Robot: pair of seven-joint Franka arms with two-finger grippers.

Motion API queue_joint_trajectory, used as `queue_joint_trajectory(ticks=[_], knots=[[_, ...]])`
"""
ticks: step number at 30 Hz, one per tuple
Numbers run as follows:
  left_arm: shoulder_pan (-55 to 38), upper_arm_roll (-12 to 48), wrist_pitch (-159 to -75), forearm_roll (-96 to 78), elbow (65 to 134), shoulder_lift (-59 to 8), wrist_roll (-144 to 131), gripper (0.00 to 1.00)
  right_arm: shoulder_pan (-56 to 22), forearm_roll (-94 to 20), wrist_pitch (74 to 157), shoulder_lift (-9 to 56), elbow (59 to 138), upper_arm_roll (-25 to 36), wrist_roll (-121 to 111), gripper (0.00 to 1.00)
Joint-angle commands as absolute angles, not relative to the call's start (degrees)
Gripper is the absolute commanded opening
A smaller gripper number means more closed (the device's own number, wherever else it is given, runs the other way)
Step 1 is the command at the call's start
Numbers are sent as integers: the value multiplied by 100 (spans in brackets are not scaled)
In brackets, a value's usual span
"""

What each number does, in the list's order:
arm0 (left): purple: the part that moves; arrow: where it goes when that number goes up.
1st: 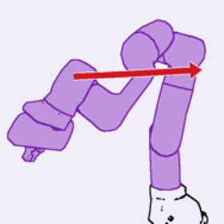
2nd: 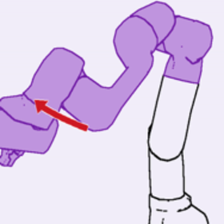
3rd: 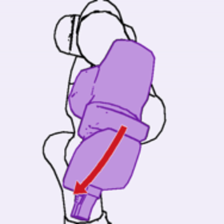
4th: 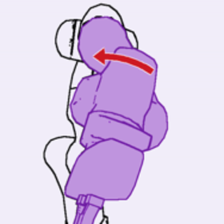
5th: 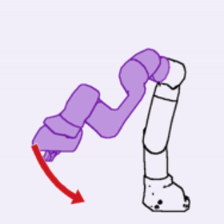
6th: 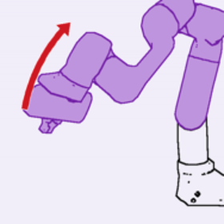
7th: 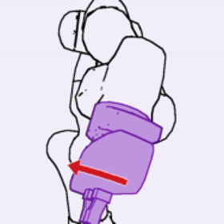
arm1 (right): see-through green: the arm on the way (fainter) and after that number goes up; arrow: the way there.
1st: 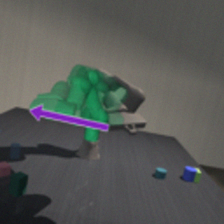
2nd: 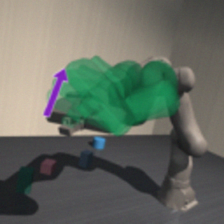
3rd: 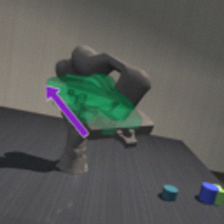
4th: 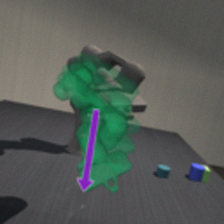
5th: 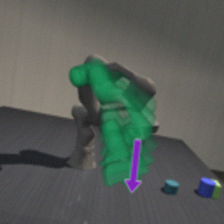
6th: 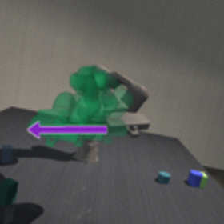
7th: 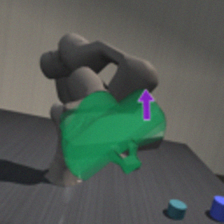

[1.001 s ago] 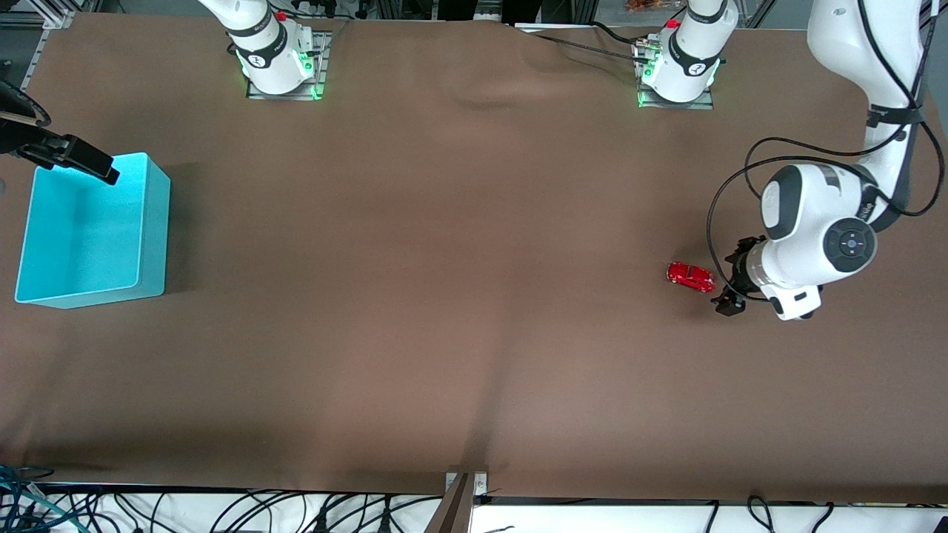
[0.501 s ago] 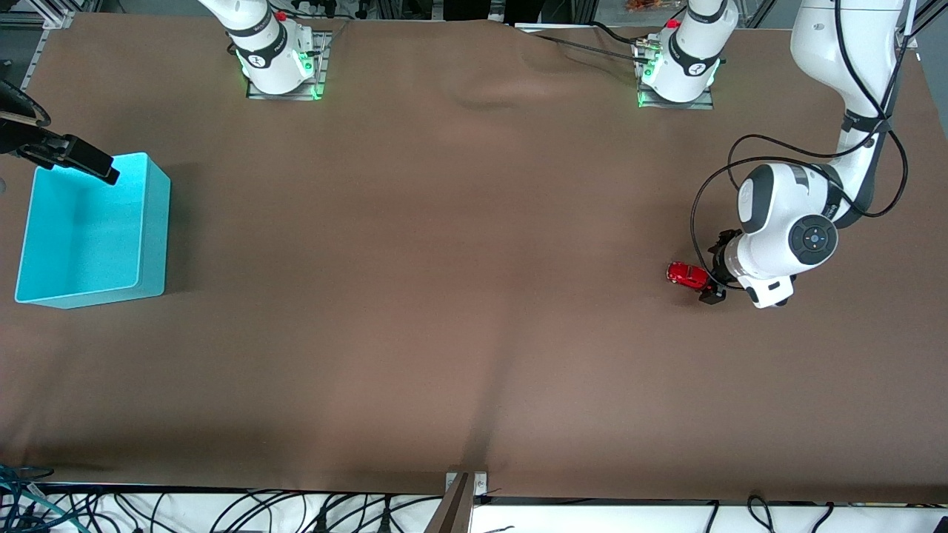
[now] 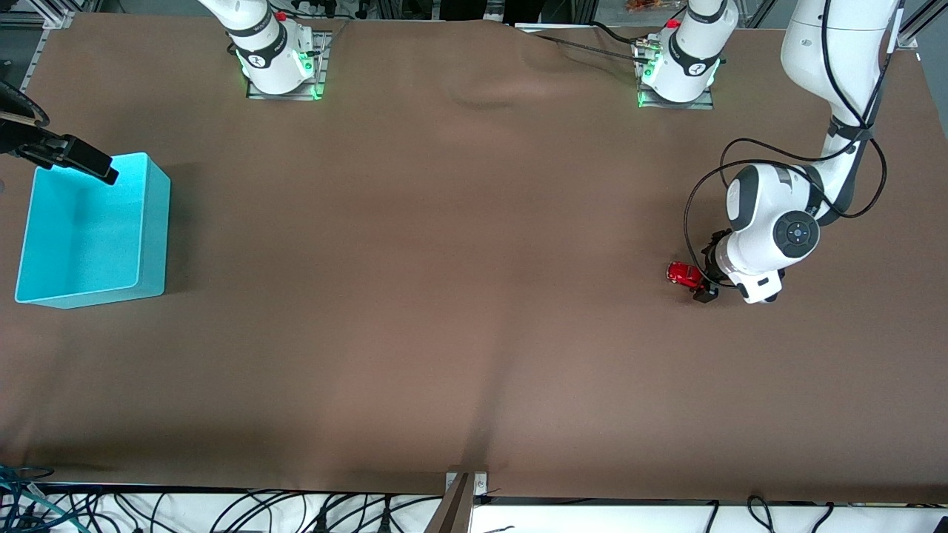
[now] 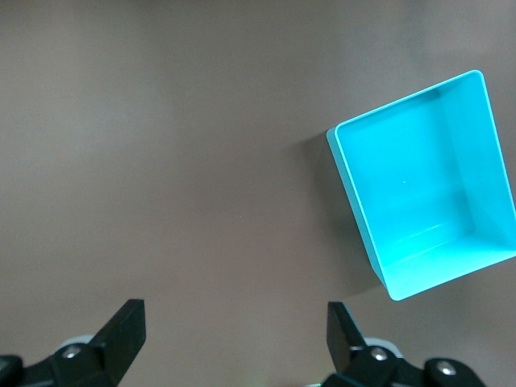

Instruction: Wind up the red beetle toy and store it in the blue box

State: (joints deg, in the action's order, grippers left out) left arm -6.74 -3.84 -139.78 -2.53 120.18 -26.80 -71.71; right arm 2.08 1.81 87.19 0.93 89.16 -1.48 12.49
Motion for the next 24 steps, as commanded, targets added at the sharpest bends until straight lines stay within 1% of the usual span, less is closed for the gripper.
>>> queue_joint_trajectory(ticks=[1,2,4,8,9,10,15,24], knots=[[-729,-378,-14106,-290,12050,-2733,-7251,94,176,176,8604,123,8780,-105,1187,100],[-729,-378,-14106,-290,12050,-2742,-7268,91,176,176,8604,123,8780,-105,1187,100],[-729,-378,-14106,-255,12050,-2733,-7304,77,176,176,8604,123,8780,-105,1187,100],[-738,-369,-14106,-237,12041,-2733,-7313,17,176,176,8604,132,8780,-105,1187,100],[-738,-369,-14106,-237,12041,-2733,-7313,6,176,176,8604,132,8780,-105,1187,100],[-747,-369,-14106,-237,12041,-2733,-7313,0,176,176,8604,123,8780,-105,1187,100],[-756,-360,-14098,-237,12015,-2672,-7391,0,176,176,8604,123,8780,-105,1187,100],[-791,-237,-14001,-237,12006,-2382,-8506,0,176,176,8604,132,8780,-105,1187,100]])
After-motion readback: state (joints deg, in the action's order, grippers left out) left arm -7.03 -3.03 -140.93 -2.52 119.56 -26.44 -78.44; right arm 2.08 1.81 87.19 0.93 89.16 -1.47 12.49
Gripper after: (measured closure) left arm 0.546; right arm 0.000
